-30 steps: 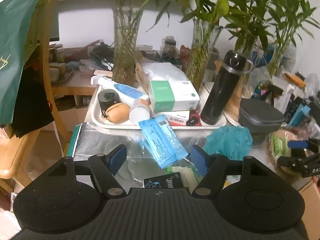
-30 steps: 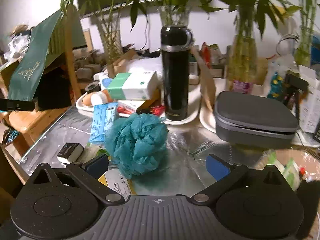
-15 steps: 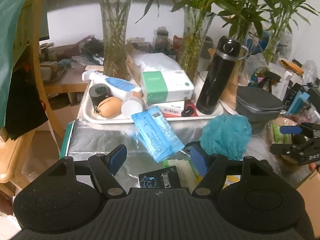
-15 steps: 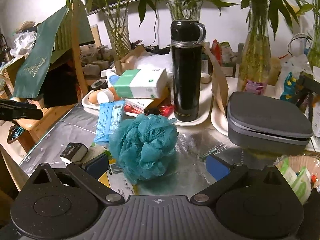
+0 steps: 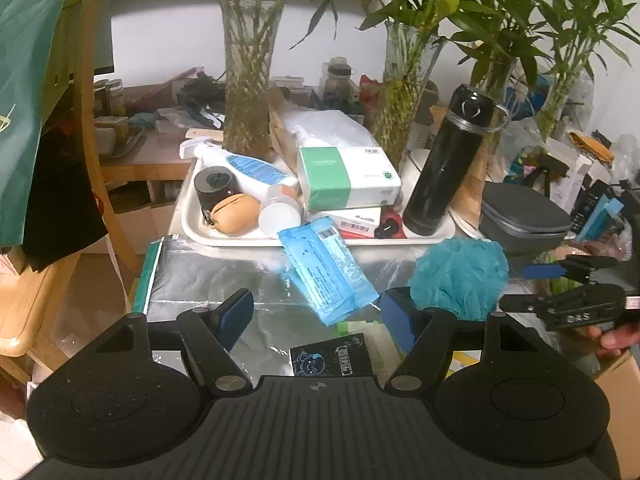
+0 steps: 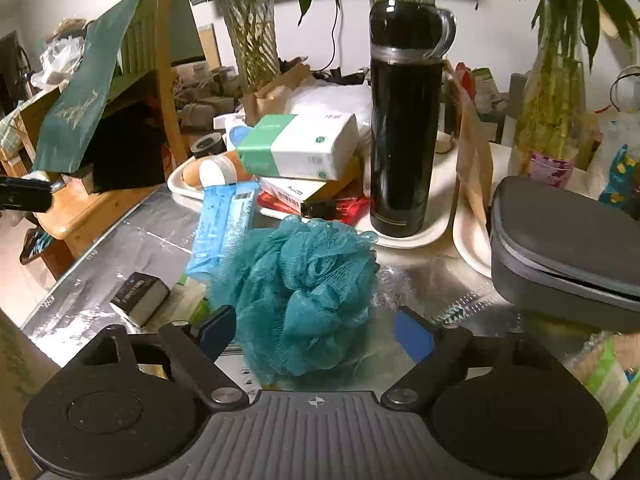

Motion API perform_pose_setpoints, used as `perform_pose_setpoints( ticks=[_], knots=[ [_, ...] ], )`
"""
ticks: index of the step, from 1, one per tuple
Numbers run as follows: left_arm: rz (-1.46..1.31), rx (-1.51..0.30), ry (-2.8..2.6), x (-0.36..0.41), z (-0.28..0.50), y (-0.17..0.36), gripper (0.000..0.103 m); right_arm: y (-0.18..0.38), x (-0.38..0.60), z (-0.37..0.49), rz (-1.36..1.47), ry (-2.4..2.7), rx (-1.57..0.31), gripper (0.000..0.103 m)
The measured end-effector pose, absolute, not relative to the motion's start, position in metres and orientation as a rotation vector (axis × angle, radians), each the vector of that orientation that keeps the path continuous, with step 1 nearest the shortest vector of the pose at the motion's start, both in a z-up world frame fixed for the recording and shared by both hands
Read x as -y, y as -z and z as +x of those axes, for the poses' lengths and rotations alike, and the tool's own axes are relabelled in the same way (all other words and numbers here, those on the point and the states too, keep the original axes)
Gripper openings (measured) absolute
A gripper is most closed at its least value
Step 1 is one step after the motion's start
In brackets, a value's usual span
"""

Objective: Organize soft objects
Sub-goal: 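Close the right gripper on the teal loofah and lift it, then grasp the black cartoon-printed package with left while right holds the loofah raised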

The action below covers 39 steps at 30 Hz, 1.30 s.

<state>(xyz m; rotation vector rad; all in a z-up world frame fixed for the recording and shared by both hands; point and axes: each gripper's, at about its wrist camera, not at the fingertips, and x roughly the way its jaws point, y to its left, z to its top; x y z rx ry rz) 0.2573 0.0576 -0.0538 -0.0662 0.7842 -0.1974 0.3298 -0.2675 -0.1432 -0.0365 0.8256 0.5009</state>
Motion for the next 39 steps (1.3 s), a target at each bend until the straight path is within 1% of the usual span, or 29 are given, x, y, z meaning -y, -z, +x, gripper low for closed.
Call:
perform_pose_setpoints(
  ticks=[2, 4, 6, 12, 14, 15, 16, 17, 20, 27, 35, 36, 37, 38, 39],
  knots=[
    [-0.066, -0.792, 0.203, -0.058, 0.257, 0.055, 0.070, 0.150, 0.270, 0.339, -0.002, -0.492, -0.847, 0.072],
    [-0.054, -0.801, 0.206, -0.057, 0.257, 0.056, 0.070, 0.155, 0.269, 0.345, 0.016, -0.492, -0.863, 0.067],
    [-0.045, -0.805, 0.205, -0.056, 0.257, 0.057, 0.070, 0.160, 0.266, 0.350, 0.014, -0.494, -0.867, 0.066],
    [-0.043, -0.816, 0.216, -0.052, 0.260, 0.060, 0.070, 0.168, 0.257, 0.356, 0.040, -0.535, -0.885, 0.056],
    [-0.038, -0.821, 0.217, -0.051, 0.262, 0.062, 0.070, 0.169, 0.257, 0.357, 0.074, -0.554, -0.890, 0.042],
    [-0.035, -0.822, 0.219, -0.050, 0.262, 0.062, 0.070, 0.168, 0.257, 0.356, 0.081, -0.559, -0.889, 0.040],
    [-0.031, -0.824, 0.221, -0.050, 0.263, 0.063, 0.070, 0.167, 0.256, 0.354, 0.078, -0.575, -0.882, 0.033],
    [-0.026, -0.827, 0.222, -0.050, 0.264, 0.065, 0.070, 0.166, 0.254, 0.352, 0.067, -0.598, -0.869, 0.028],
    [-0.019, -0.826, 0.237, -0.048, 0.264, 0.067, 0.070, 0.158, 0.248, 0.343, 0.016, -0.642, -0.833, 0.021],
    [-0.023, -0.821, 0.279, -0.050, 0.268, 0.074, 0.070, 0.123, 0.255, 0.333, 0.028, -0.651, -0.749, 0.015],
    [-0.102, -0.926, 0.271, -0.060, 0.291, 0.094, 0.071, 0.088, 0.264, 0.315, 0.022, -0.650, -0.667, 0.015],
    [-0.116, -0.942, 0.270, -0.062, 0.294, 0.096, 0.072, 0.085, 0.266, 0.313, 0.023, -0.647, -0.663, 0.015],
    [-0.134, -0.966, 0.267, -0.064, 0.297, 0.099, 0.077, 0.082, 0.267, 0.311, 0.021, -0.643, -0.655, 0.015],
    [-0.150, -0.990, 0.267, -0.065, 0.300, 0.102, 0.080, 0.079, 0.269, 0.310, 0.021, -0.640, -0.649, 0.015],
    [-0.166, -1.007, 0.264, -0.066, 0.302, 0.105, 0.080, 0.077, 0.271, 0.308, 0.027, -0.637, -0.644, 0.015]
  ],
)
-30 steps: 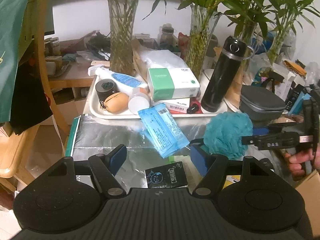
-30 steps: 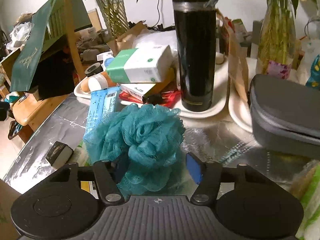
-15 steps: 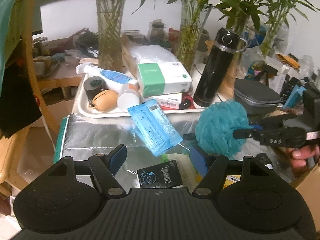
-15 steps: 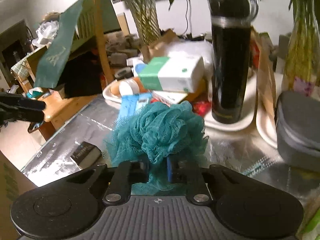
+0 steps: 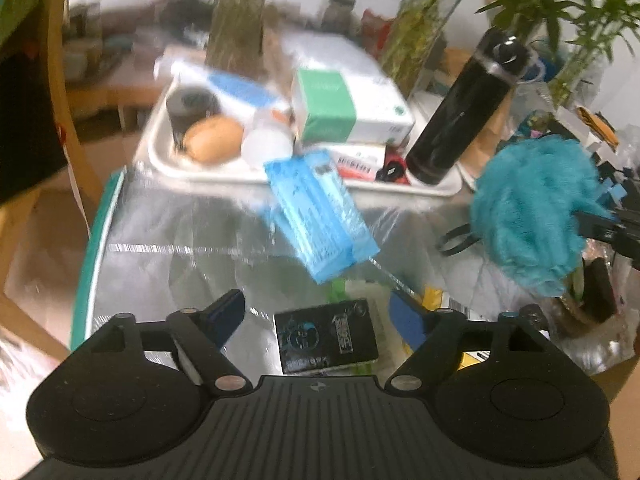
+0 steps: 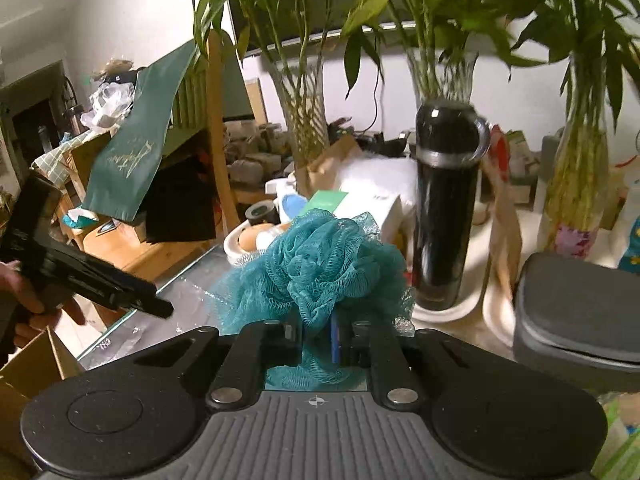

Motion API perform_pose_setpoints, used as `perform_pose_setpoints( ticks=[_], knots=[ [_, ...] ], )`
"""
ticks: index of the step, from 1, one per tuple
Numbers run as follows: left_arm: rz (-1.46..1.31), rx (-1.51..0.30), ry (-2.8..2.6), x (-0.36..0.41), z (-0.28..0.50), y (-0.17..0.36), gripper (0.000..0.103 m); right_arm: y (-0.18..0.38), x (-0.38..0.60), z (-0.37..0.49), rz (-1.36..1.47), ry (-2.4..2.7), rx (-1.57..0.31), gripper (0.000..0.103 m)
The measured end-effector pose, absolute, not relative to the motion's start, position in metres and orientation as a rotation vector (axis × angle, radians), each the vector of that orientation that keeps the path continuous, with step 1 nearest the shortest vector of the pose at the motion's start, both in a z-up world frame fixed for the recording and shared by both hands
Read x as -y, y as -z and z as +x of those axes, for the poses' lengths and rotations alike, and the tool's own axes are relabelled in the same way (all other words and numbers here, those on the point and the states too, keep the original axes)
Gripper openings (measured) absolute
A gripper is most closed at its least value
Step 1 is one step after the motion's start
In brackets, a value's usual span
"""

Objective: Organize soft objects
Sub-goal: 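Grasp the black cartoon-printed package with left while right holds the loofah raised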

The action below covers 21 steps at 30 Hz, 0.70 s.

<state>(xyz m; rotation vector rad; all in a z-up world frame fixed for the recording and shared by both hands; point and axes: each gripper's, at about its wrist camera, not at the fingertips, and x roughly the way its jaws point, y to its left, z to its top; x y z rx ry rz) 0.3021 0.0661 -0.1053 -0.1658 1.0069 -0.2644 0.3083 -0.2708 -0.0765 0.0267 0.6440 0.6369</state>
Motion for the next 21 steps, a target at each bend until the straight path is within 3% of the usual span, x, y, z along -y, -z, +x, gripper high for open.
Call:
perform_pose_setpoints(
  ticks=[11, 21],
  knots=[
    [-0.254, -1.235, 0.305, -0.065, 0.324, 0.145, 0.085, 0.070, 0.281, 0.298, 0.038, -0.646, -0.626, 0.015],
    [-0.299, -1.313, 0.295, -0.055, 0.337, 0.166, 0.085, 0.071, 0.289, 0.298, 0.055, -0.649, -0.634, 0.015]
  ],
)
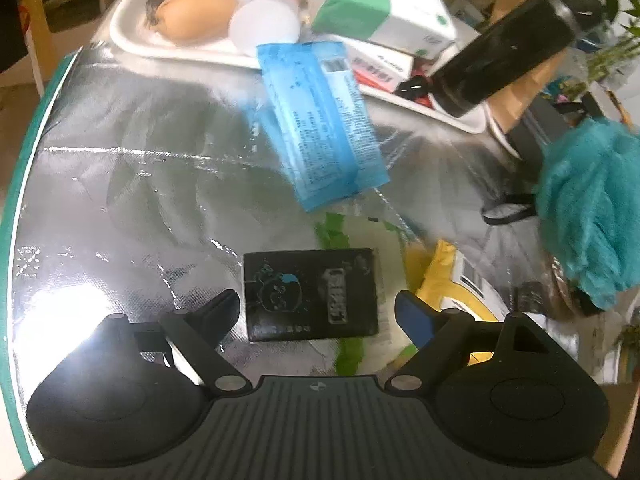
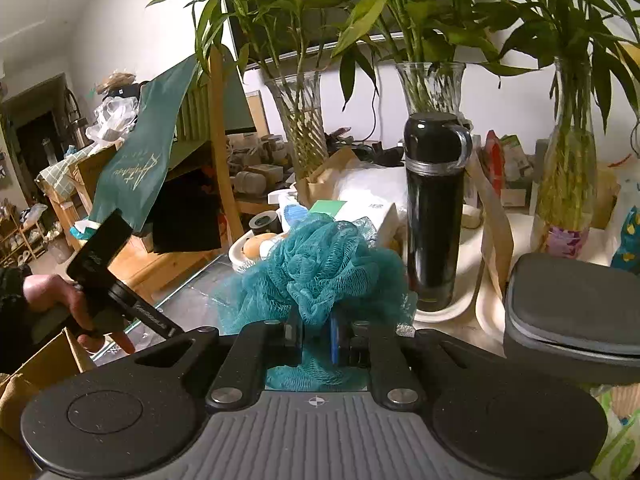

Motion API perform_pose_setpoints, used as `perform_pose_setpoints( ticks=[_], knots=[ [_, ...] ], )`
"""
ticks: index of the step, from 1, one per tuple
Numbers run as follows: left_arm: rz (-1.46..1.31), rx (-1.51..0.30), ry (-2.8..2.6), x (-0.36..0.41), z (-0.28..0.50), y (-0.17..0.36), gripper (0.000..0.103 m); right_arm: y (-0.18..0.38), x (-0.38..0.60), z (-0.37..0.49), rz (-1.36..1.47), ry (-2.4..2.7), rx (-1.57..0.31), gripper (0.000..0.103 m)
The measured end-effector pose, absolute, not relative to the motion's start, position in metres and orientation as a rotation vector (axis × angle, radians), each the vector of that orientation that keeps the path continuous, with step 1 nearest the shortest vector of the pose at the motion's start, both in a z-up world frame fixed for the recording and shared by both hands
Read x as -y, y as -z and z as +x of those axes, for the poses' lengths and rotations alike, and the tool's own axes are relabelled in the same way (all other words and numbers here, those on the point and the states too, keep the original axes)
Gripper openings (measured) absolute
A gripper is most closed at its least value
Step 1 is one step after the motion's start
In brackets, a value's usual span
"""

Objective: Organize soft objects
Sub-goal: 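Grasp the black cartoon-printed package with left while right holds the loofah raised, then lower the black package into the box with left while right releases the loofah inside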

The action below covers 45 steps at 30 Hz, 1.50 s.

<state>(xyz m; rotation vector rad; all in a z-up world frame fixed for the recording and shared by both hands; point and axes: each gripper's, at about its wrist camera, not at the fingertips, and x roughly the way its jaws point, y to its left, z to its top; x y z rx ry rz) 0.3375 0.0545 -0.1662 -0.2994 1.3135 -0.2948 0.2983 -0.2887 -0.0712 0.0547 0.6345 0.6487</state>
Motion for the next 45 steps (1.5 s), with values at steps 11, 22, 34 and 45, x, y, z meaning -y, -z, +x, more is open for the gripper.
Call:
perform_pose_setpoints(
  ticks=[11, 22, 34, 45],
  knots=[
    [-0.264, -1.303, 0.285, -0.053, 0.339, 0.169, 0.070, 0.070, 0.292, 0.297, 0.066, -0.646, -0.651, 0.015],
    [-0.231, -1.066, 0.252, -0.062, 0.322, 0.107, 0.070, 0.062, 0.285, 0.291, 0.021, -0.547, -0.677, 0.015],
    [-0.075, -0.899, 0.209, -0.047, 0.287, 0.055, 0.070, 0.039, 0.277, 0.262, 0.001, -0.483, -0.645, 0.014],
    [-0.038, -0.809, 0.193, -0.034, 0.243, 0.021, 0.070, 0.016, 0.273, 0.224, 0.040, -0.515, -0.602, 0.014]
  ],
)
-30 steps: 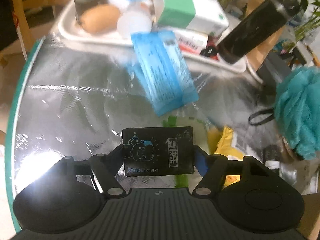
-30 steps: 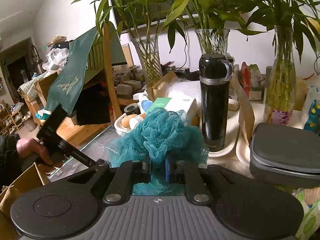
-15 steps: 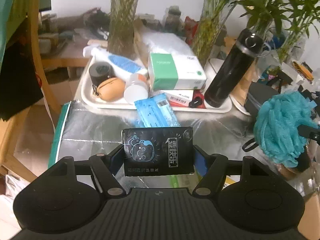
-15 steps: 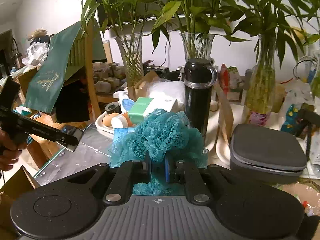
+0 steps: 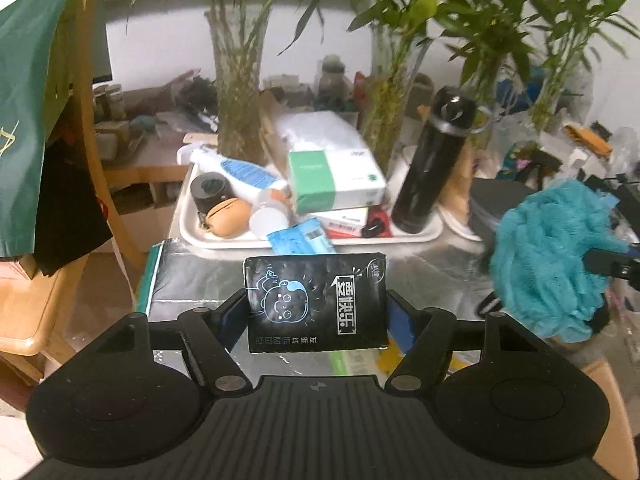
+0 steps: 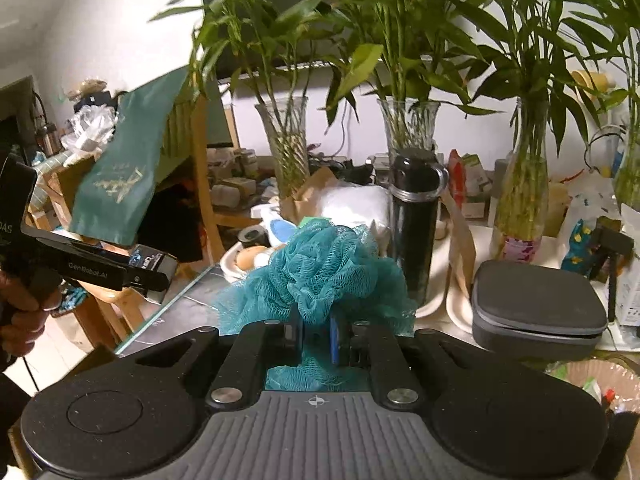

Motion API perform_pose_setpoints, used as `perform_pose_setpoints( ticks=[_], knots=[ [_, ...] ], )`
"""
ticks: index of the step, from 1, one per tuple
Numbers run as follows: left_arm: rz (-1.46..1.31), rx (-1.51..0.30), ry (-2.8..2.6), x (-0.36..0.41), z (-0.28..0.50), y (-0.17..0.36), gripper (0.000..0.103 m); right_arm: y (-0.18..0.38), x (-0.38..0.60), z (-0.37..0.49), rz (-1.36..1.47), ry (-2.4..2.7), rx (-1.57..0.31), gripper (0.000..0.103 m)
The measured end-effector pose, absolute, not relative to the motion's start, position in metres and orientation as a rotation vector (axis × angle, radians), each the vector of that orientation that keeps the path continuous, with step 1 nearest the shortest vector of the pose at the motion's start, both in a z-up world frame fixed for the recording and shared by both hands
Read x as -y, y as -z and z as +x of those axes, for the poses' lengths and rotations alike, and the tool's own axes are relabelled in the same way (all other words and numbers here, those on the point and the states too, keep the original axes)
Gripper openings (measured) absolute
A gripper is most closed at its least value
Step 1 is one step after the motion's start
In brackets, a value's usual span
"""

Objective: Organize soft objects
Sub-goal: 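Lower the black package into the box with left while right releases the loofah inside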

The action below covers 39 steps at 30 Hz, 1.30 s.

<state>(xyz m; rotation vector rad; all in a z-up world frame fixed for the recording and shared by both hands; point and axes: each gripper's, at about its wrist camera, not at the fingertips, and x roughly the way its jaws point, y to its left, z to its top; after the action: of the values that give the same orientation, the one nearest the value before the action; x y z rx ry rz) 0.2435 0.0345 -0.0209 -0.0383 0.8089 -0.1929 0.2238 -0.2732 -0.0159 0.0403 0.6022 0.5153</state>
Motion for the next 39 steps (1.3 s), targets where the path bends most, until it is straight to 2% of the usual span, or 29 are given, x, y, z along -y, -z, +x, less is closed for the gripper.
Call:
perform_pose_setpoints(
  ticks=[19, 25, 31, 33, 35, 39],
  knots=[
    [-0.158, -0.710, 0.501, -0.012, 0.164, 0.012, 0.070, -0.001, 0.309, 0.153, 0.295, -0.609, -0.535, 0.014],
    [-0.032, -0.704, 0.553, 0.005, 0.142, 0.016, 0.070, -0.009, 0.315, 0.129, 0.317, -0.633, -0.492, 0.014],
    [0.148, -0.797, 0.511, 0.024, 0.137, 0.037, 0.071, -0.012, 0.311, 0.116, 0.301, -0.649, -0.484, 0.014],
    [0.160, -0.830, 0.509, 0.024, 0.138, 0.043, 0.073, -0.012, 0.310, 0.113, 0.302, -0.652, -0.482, 0.014],
    [0.148, -0.820, 0.519, 0.020, 0.136, 0.043, 0.080, -0.014, 0.309, 0.111, 0.301, -0.657, -0.477, 0.014],
    [0.089, -0.754, 0.545, 0.011, 0.131, 0.032, 0.083, -0.015, 0.306, 0.108, 0.294, -0.667, -0.475, 0.014]
  ],
)
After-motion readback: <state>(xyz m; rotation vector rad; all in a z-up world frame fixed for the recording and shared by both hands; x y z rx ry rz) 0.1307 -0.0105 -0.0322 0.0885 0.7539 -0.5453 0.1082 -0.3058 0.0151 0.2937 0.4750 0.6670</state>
